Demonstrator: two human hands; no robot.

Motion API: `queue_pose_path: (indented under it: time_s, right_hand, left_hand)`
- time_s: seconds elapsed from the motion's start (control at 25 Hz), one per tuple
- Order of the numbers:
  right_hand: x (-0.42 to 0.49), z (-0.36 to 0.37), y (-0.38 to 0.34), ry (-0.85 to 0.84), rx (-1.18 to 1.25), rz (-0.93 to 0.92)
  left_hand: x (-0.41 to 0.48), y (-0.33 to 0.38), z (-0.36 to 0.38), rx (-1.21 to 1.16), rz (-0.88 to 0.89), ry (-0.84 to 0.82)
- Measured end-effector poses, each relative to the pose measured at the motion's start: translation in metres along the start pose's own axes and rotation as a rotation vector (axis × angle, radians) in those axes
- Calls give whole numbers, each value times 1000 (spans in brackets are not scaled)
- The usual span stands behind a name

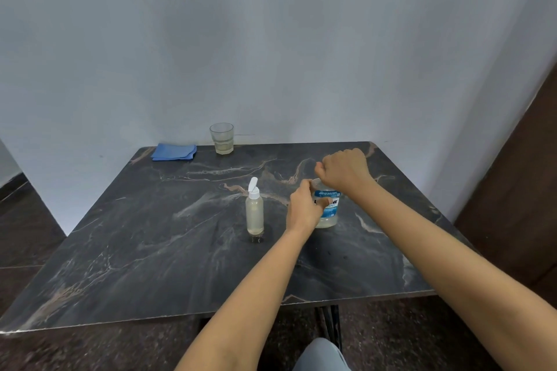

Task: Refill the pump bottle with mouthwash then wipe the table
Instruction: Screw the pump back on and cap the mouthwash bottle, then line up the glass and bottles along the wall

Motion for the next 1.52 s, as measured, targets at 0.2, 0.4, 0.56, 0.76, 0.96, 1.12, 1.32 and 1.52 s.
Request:
queue_pose_path:
  time_s: [0.2,0.4,0.56,0.76,0.96,1.12,1.32,1.52]
  right_hand:
    - [-16,19,4,9,415,176]
    - [-43,57,15,65,1136,287]
    - [-62,91,7,178,1402,311]
    - [-66,120,-15,91,1540,229]
    - [-65,129,-21,87,1522,203]
    - [-62,130,-16,52,1487,153]
    - [-47,125,-13,75,1469,107]
    - [-19,111,-14,84,1481,83]
  left_hand:
    - [-12,3,-5,44,-27,55]
    - [-61,-25,-41,-38,111,240]
    - [-92,-53,-82,16,84,511]
    - [-76,-83,-98,3,-48,425]
    - [-60,-92,-93,-73,-47,280]
    - [-54,-95,-94,-108,-34,277]
    - [-41,-90,-105,-135,-14,307]
    - [-15,-86,-118,-110,-7,322]
Point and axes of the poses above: each hand's wrist, its own x-axis towards the middle knuckle, its own z-axis out of the palm, y = z × x, the point moved 4 cm from there along x, towards the middle knuckle, and after that the axes turned 10 degrees about -y, right-handed, at the moved point
